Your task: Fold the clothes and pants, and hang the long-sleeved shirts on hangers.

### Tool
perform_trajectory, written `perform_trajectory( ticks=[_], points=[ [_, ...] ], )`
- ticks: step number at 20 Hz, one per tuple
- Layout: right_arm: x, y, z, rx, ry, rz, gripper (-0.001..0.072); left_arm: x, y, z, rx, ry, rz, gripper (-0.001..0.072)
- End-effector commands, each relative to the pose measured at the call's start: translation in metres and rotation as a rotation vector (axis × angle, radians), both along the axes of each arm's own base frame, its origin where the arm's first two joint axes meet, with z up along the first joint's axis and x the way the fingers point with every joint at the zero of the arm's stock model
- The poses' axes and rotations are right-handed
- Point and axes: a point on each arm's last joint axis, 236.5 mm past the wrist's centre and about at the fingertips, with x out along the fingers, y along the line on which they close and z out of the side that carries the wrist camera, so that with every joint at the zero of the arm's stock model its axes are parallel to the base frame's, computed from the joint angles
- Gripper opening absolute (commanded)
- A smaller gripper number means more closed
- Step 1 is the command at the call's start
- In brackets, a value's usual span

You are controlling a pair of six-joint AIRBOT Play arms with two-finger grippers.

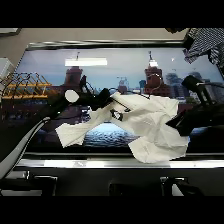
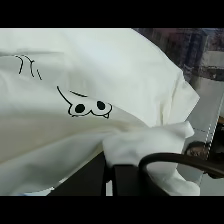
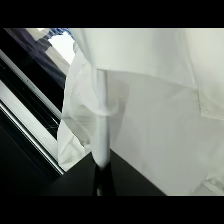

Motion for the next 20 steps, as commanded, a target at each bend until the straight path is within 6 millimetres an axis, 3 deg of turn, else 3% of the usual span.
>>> perform_trajectory(
  ticks=[1, 6, 11, 20],
  points=[
    [0.006, -0.007, -0.001, -0.034, -0.033, 0.005, 0.0028, 0.002, 0.010, 0.000, 0.014, 0.002, -0.012, 0.0017],
    [0.019, -0.010, 0.001, -0.068, -0.129, 0.066, 0.0028, 0.000, 0.013, -0.001, 0.025, -0.006, -0.052, 0.0017],
    [0.001, -0.015, -0.006, -0.110, -0.077, 0.146, 0.0027, 0.001, 0.015, -0.001, 0.022, -0.008, -0.051, 0.0017],
    [-0.004, -0.033, -0.005, -0.202, -0.093, 0.123, 0.0027, 0.011, 0.031, -0.001, 0.029, -0.014, -0.028, 0.0016]
  ],
)
